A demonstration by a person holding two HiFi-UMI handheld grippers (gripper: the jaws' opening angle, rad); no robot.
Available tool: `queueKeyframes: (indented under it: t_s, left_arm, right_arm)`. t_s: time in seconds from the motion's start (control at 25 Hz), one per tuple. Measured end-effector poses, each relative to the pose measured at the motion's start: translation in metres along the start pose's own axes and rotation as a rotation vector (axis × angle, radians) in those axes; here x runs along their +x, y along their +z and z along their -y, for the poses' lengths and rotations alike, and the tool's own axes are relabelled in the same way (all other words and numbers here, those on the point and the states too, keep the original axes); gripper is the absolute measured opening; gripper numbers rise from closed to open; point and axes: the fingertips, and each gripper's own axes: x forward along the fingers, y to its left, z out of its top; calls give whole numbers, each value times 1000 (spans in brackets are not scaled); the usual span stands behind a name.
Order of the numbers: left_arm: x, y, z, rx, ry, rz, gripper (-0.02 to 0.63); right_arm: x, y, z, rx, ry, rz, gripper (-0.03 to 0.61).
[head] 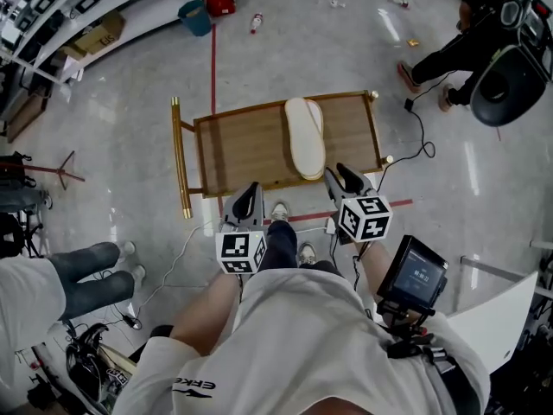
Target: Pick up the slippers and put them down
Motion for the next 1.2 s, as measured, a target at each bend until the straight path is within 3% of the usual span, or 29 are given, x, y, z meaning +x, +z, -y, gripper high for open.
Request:
queueKeyframes:
  t_s: [0.32, 0.56, 0.68, 0.96, 1.2]
  left_arm:
    - [-74, 23, 27, 11, 79, 102, 3]
    - [-106, 28, 38, 21, 78, 144, 2]
    - [-118, 32, 41, 27, 65, 171, 2]
    - [-156, 37, 44, 22, 16, 223, 2]
    - [-196, 37, 37, 16, -18, 243, 2]
  right_arm:
    - [-77, 19, -63, -110, 90, 120, 132]
    - [-112, 17, -98, -151, 116, 174, 123]
    - [-124, 14, -113, -164, 112, 194, 116]
    - [-160, 13, -153, -160, 56, 251, 18]
    - [-180, 2, -191, -179, 24, 264, 5]
